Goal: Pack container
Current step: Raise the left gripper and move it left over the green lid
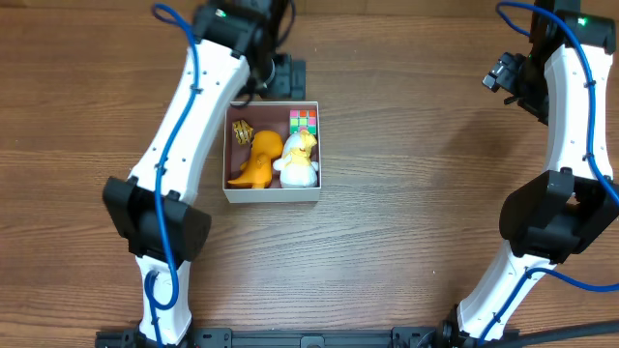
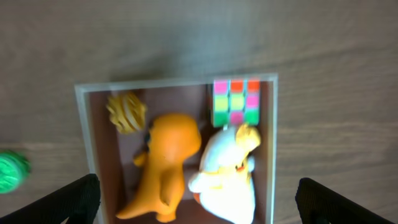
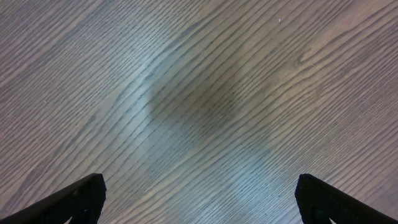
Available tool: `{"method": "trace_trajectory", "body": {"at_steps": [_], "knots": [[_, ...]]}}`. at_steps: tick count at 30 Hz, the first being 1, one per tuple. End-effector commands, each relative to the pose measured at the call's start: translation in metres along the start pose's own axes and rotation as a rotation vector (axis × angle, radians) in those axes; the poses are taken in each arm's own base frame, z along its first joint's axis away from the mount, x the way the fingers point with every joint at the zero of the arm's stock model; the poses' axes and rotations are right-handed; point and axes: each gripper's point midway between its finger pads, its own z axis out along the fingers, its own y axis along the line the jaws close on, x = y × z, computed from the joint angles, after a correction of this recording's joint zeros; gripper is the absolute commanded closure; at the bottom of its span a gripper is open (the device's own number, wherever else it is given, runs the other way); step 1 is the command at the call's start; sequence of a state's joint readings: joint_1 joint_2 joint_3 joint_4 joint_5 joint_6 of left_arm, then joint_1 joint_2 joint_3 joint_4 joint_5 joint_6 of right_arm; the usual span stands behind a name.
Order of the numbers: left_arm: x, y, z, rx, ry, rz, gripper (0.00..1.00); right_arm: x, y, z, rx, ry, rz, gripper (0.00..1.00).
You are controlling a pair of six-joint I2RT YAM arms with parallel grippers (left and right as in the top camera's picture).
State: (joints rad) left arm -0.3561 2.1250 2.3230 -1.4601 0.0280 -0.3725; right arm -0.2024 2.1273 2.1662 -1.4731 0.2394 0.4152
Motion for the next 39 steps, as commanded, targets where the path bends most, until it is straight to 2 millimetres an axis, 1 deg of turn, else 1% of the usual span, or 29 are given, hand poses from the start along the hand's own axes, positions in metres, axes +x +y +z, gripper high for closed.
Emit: {"method": "trace_trajectory", "body": {"at_steps": [1, 3, 5, 6, 7, 8, 12, 14, 16, 19, 22, 26, 28, 30, 34, 35, 37, 39], "knots": [[0.001, 0.015, -0.017, -0.038, 0.000, 0.118, 0.00, -0.002, -0.001, -0.003, -0.001, -0.014, 0.008, 0.00], [0.010, 0.035, -0.018, -0.114, 0.042, 0.099, 0.00, -0.002, -0.001, -0.003, -0.001, -0.014, 0.008, 0.00], [0.017, 0.059, -0.020, -0.187, 0.074, 0.008, 0.00, -0.002, -0.001, -0.003, -0.001, -0.014, 0.008, 0.00], [0.019, 0.072, -0.022, -0.208, 0.092, -0.031, 0.00, -0.002, -0.001, -0.003, -0.001, -0.014, 0.008, 0.00], [0.020, 0.079, -0.023, -0.214, 0.101, -0.050, 0.00, -0.002, -0.001, -0.003, -0.001, -0.014, 0.008, 0.00], [0.020, 0.092, -0.024, -0.224, 0.111, -0.090, 0.00, -0.002, -0.001, -0.003, -0.001, -0.014, 0.008, 0.00], [0.020, 0.126, -0.021, -0.187, 0.147, -0.206, 0.00, -0.002, -0.001, -0.003, -0.001, -0.014, 0.008, 0.00], [0.022, 0.139, -0.019, -0.153, 0.167, -0.254, 0.00, -0.002, -0.001, -0.003, -0.001, -0.014, 0.008, 0.00], [0.024, 0.152, -0.018, -0.119, 0.189, -0.274, 0.00, -0.002, -0.001, -0.003, -0.001, -0.014, 0.008, 0.00], [0.032, 0.172, -0.013, -0.128, 0.226, -0.268, 0.00, -0.002, -0.001, -0.003, -0.001, -0.014, 0.008, 0.00], [0.050, 0.185, -0.006, -0.139, 0.292, -0.272, 0.00, -0.002, -0.001, -0.003, -0.001, -0.014, 0.008, 0.00], [0.089, 0.209, -0.004, -0.244, 0.393, -0.286, 0.00, -0.002, -0.001, -0.003, -0.001, -0.014, 0.008, 0.00], [0.103, 0.222, -0.006, -0.304, 0.415, -0.288, 0.00, -0.002, -0.001, -0.003, -0.001, -0.014, 0.008, 0.00], [0.105, 0.229, -0.002, -0.286, 0.392, -0.259, 0.00, -0.002, -0.001, -0.003, -0.001, -0.014, 0.008, 0.00], [0.091, 0.217, 0.016, -0.061, 0.314, -0.211, 0.00, -0.002, -0.001, -0.003, -0.001, -0.014, 0.008, 0.00], [0.090, 0.218, 0.022, -0.038, 0.305, -0.207, 0.00, -0.002, -0.001, -0.003, -0.001, -0.014, 0.008, 0.00], [0.093, 0.228, 0.029, -0.073, 0.304, -0.194, 0.00, -0.002, -0.001, -0.003, -0.001, -0.014, 0.008, 0.00], [0.097, 0.246, 0.039, -0.165, 0.308, -0.179, 0.00, -0.002, -0.001, -0.003, -0.001, -0.014, 0.008, 0.00]]}}
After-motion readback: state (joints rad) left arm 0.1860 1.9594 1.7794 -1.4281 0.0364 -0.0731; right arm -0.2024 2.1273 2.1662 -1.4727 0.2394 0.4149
